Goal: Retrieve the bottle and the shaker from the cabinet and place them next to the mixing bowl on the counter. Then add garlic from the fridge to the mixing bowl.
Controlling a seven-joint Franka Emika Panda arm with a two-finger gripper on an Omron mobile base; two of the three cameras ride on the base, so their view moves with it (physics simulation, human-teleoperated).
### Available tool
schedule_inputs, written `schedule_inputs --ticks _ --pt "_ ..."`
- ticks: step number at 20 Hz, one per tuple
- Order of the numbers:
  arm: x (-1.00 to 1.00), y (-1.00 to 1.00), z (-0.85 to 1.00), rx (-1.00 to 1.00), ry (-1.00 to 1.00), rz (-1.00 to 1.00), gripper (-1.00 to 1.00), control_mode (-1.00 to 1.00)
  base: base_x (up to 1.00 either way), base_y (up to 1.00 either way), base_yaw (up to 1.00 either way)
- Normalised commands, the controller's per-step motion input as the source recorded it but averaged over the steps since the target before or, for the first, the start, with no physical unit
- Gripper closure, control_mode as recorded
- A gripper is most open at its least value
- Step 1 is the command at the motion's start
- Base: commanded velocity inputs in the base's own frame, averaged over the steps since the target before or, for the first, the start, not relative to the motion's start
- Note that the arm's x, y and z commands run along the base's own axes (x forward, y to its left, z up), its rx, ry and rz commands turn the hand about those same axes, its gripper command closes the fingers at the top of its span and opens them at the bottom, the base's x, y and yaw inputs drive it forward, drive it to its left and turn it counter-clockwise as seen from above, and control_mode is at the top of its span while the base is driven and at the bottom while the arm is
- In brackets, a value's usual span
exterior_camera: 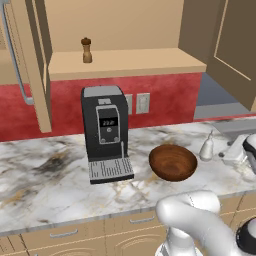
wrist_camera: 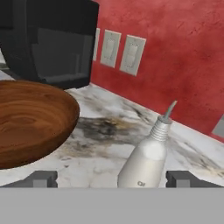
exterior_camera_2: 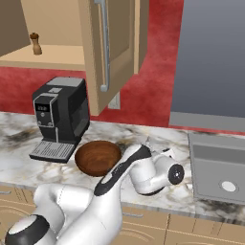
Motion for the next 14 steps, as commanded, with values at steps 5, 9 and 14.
schedule_inputs --ticks 5,9,14 --pt "-0.70 0.73 0.73 0.00 0.00 -0.11 -1.00 -1.00 0.00 0.00 0.00" --pt "-0.58 0.89 0.67 -0.02 0.07 -0.07 -1.00 -1.00 0.00 0.00 0.00" --pt "-0.35 0.93 0.49 -0.03 0.12 -0.02 -1.00 -1.00 0.00 0.00 0.00"
